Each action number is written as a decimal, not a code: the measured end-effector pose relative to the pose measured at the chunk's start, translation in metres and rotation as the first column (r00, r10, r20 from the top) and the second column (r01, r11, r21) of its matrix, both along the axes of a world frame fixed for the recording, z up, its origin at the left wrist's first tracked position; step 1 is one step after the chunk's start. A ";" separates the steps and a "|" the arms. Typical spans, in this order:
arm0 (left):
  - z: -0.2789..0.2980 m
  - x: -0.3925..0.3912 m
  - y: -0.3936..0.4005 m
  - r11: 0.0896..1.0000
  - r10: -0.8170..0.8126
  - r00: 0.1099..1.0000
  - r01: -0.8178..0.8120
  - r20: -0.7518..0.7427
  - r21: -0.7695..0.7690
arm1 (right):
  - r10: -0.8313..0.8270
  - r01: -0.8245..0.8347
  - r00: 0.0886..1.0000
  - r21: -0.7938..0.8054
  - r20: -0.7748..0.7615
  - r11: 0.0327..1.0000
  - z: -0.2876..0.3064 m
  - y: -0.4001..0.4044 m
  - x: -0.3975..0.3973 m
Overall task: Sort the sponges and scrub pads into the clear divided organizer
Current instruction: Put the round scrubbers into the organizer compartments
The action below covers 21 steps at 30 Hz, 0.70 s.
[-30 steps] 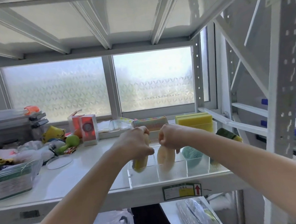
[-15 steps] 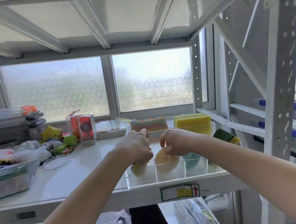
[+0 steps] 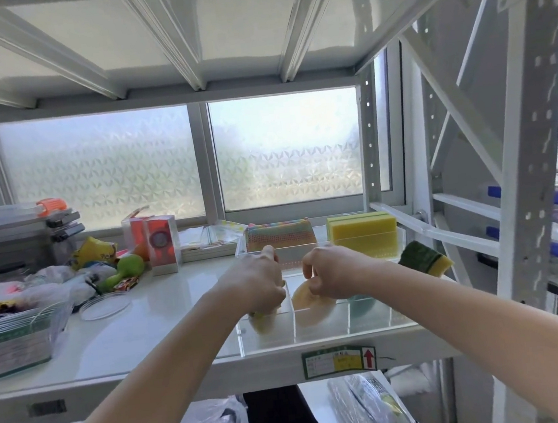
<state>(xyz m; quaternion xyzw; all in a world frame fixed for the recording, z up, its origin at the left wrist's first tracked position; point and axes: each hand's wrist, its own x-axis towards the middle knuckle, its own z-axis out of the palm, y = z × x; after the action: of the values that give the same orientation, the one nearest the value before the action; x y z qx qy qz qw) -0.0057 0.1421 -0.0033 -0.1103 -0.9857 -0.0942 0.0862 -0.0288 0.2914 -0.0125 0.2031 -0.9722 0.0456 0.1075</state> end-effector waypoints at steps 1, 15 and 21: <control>0.001 0.000 0.000 1.000 0.001 1.000 -0.001 0.017 0.027 | 0.002 -0.002 1.000 0.004 -0.002 1.000 0.000 0.000 0.000; 0.004 0.011 0.011 0.944 0.142 0.990 -0.130 0.019 -0.305 | 0.035 -0.035 0.999 -0.025 0.001 0.999 -0.001 0.001 -0.002; 0.001 0.003 0.010 0.956 0.168 0.970 -0.117 0.175 -0.270 | 0.033 -0.033 0.999 -0.022 0.026 0.999 -0.004 0.004 -0.005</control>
<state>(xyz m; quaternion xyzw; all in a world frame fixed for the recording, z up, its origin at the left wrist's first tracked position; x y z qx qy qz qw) -0.0025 0.1522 -0.0020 -0.0389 -0.9986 0.0309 -0.0195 -0.0340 0.2954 -0.0161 0.2174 -0.9695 0.0603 0.0959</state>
